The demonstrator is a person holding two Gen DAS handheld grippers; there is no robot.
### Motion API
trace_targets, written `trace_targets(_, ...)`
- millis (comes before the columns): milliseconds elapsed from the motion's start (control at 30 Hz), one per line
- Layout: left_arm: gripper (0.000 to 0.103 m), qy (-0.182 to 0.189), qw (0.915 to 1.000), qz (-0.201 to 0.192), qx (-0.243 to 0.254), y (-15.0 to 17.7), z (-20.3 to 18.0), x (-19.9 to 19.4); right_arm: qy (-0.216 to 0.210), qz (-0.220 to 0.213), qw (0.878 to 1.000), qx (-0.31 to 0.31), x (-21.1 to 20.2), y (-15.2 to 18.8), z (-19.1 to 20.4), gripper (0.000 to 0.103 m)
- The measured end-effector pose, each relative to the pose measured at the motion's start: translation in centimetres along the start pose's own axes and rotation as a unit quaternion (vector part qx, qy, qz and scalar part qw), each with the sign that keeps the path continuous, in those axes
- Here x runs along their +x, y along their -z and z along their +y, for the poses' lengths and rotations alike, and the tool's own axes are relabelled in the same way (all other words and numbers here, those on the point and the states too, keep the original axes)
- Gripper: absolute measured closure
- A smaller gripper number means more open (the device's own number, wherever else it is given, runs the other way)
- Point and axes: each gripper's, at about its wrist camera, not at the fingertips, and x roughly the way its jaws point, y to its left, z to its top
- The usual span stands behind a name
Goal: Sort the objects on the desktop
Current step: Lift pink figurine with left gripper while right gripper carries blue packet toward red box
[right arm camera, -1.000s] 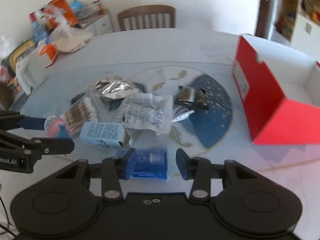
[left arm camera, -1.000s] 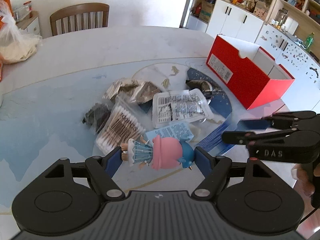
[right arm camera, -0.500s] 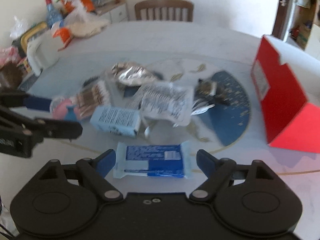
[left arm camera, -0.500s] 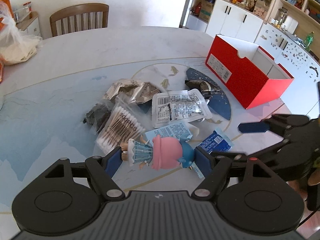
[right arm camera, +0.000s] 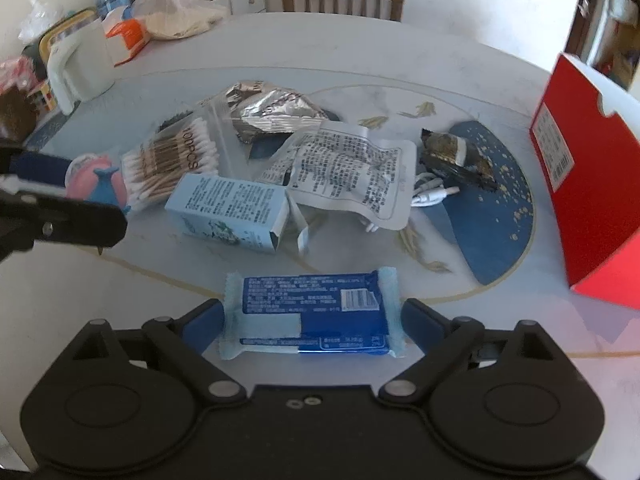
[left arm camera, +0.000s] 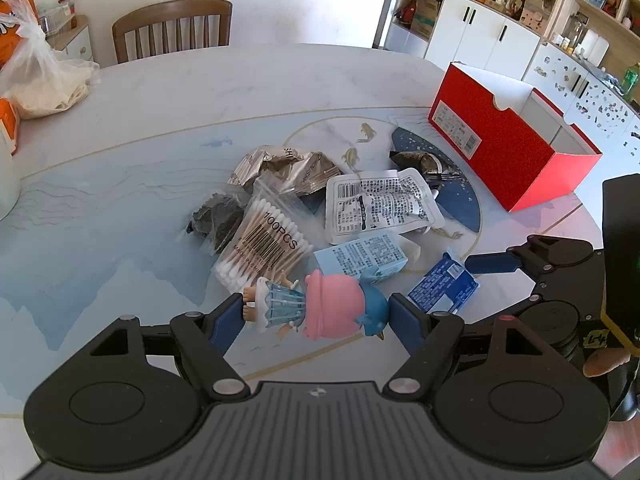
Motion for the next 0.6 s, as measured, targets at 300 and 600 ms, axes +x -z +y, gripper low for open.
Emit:
trace_targets(300, 0.026, 0.000, 1.0000, 0.000, -0.002, 0.13, 0.23, 0.07, -0.003, -0.013, 1.000, -0.014, -0.49, -0.15, 0.58, 0.028)
trace_targets(600, 0.026, 0.003, 1.0000, -0.003, -0.003, 0.36, 0.52, -0.21, 0.009, -0.012, 1.000, -0.013, -0.59, -0.21, 0.72, 0.032)
